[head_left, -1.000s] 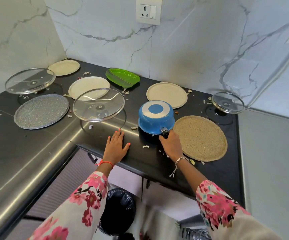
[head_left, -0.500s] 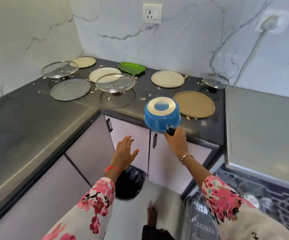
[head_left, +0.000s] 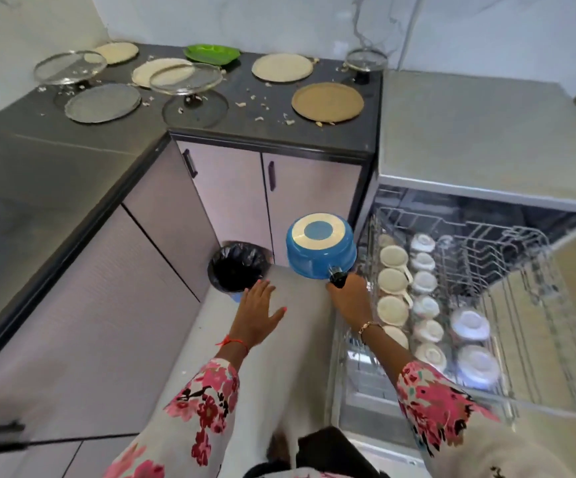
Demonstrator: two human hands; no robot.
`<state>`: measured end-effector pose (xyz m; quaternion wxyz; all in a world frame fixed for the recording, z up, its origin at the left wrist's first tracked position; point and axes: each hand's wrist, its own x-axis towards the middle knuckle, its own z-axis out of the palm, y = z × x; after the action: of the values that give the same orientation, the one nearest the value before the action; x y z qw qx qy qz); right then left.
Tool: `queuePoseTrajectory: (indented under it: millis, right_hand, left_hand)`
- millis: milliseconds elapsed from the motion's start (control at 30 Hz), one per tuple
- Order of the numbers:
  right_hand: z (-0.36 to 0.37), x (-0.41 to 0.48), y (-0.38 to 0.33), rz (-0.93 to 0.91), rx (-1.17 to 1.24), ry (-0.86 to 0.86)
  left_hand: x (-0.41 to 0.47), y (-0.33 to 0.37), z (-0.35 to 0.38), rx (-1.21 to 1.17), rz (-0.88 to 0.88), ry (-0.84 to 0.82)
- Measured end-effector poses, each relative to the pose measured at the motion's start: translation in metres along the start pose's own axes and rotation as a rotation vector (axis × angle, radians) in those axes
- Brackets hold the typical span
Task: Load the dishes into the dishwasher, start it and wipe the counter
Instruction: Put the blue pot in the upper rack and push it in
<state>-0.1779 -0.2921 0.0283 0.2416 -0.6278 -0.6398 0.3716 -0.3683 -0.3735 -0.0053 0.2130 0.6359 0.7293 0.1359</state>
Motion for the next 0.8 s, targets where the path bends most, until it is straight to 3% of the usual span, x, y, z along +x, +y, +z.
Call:
queuePoseTrajectory:
  millis: [200, 400, 600, 800]
  right_hand:
    - [-0.055, -0.058, 0.075, 0.170, 0.067, 0.035]
    - [-0.139, -0.080, 0.155, 0.195, 0.043, 0.057]
    - [-0.213, -0.067, 0.227, 0.215, -0.034, 0.111]
    - [-0.258, -0.022, 0.261, 0.291, -0.012, 0.178]
  left_hand:
    - [-0.029, 0.065, 0.063, 0.009, 0.076, -0.139]
    - [-0.025, 0.160, 0.116, -0.064, 0.114, -0.140]
    - [0.009, 0.238, 0.148, -0.139, 0.086, -0.128]
    - [0.076, 0.266, 0.153, -0.104, 0.154, -0.105]
